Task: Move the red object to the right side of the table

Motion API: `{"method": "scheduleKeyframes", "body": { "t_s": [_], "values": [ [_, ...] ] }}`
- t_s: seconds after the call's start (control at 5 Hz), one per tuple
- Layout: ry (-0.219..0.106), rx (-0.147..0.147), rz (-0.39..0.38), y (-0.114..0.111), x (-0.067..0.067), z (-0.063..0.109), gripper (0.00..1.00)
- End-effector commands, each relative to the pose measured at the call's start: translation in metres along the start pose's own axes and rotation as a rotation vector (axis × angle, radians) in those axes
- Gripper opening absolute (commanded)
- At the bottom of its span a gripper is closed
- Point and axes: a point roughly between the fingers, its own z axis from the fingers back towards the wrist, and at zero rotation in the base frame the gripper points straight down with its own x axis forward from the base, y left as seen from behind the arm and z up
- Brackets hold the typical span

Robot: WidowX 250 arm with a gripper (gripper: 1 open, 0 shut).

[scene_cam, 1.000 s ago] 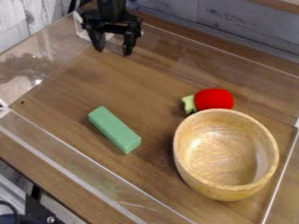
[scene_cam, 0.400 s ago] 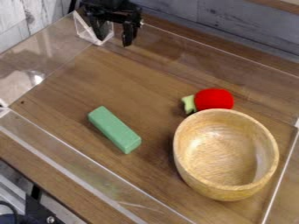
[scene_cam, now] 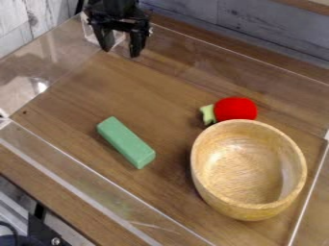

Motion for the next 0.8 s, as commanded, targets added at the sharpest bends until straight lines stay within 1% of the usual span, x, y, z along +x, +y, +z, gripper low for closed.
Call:
{"method": "scheduleKeyframes", "body": {
  "t_s": [0.0,0.2,0.4,0.6],
  "values": [
    [-0.071,0.005,0.049,-0.01,0.007,0.036,1.0],
    [-0.081,-0.011,0.034,-0.013,0.008,0.046,1.0],
    [-0.093,-0.02,0.012,-0.016,0.01,0.051,1.0],
    [-0.108,-0.015,0.018,-0.022,0.008,0.059,1.0]
  ]
}}
